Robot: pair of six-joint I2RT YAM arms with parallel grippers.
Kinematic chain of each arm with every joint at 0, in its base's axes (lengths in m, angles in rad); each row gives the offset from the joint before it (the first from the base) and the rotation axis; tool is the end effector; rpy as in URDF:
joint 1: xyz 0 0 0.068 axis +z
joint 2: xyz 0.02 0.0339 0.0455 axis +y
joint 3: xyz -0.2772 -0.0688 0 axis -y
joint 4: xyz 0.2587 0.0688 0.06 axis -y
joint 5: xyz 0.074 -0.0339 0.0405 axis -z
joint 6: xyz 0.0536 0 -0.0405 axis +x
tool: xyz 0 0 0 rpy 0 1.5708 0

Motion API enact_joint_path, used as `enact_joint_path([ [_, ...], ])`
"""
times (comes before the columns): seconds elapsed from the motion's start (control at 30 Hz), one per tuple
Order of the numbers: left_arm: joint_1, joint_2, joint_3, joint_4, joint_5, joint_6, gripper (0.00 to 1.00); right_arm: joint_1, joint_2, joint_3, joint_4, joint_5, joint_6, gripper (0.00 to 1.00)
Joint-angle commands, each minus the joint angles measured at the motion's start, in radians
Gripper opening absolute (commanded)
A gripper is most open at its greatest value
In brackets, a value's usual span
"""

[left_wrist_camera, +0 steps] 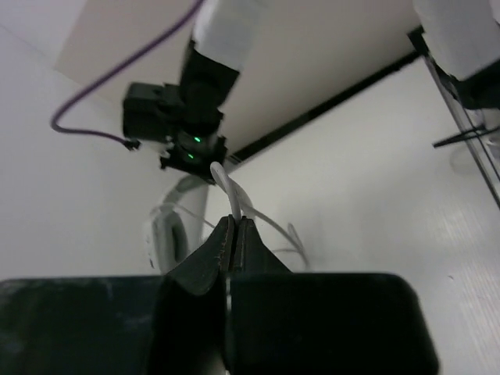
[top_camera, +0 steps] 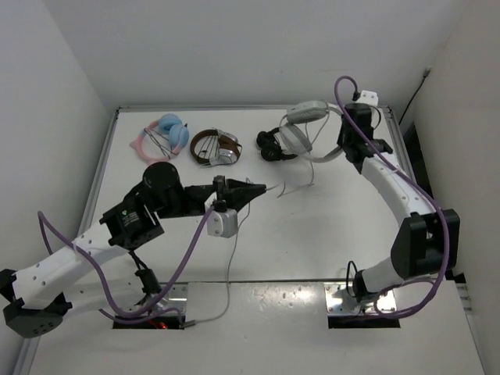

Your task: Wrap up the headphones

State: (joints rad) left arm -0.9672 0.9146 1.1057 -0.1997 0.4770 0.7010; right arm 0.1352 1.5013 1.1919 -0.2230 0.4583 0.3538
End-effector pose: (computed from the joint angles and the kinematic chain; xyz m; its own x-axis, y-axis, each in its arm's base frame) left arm 0.1018 -0.1910 0.4401 0.6361 0.0869 -0.7667 0.7612 0.0919 0.6419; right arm 0.3704 0.0265 0.3064 -0.3828 0.2615 -0.8860 0.4152 0.9055 0.0878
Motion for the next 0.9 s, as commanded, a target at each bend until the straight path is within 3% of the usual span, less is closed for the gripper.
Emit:
enact_joint_path([
  [0.0,-0.011,0.029,0.057,0.100,-0.041,-0.052,0.00,0.090,-0.024,0.032,0.120,-0.036,0.031,0.00],
  [0.1,-0.011,0.041,0.066,0.138,-0.084,-0.048,0.00,0.147,-0.024,0.032,0.099,-0.047,0.031,0.00],
  [0.43,0.041,0.164,0.131,0.336,-0.452,-0.121,0.00,0.219,-0.113,-0.110,0.040,-0.228,-0.025,0.00],
  [0.87,0.286,0.360,0.193,0.447,-0.523,-0.227,0.00,0.282,-0.340,-0.288,0.028,-0.270,-0.182,0.00],
])
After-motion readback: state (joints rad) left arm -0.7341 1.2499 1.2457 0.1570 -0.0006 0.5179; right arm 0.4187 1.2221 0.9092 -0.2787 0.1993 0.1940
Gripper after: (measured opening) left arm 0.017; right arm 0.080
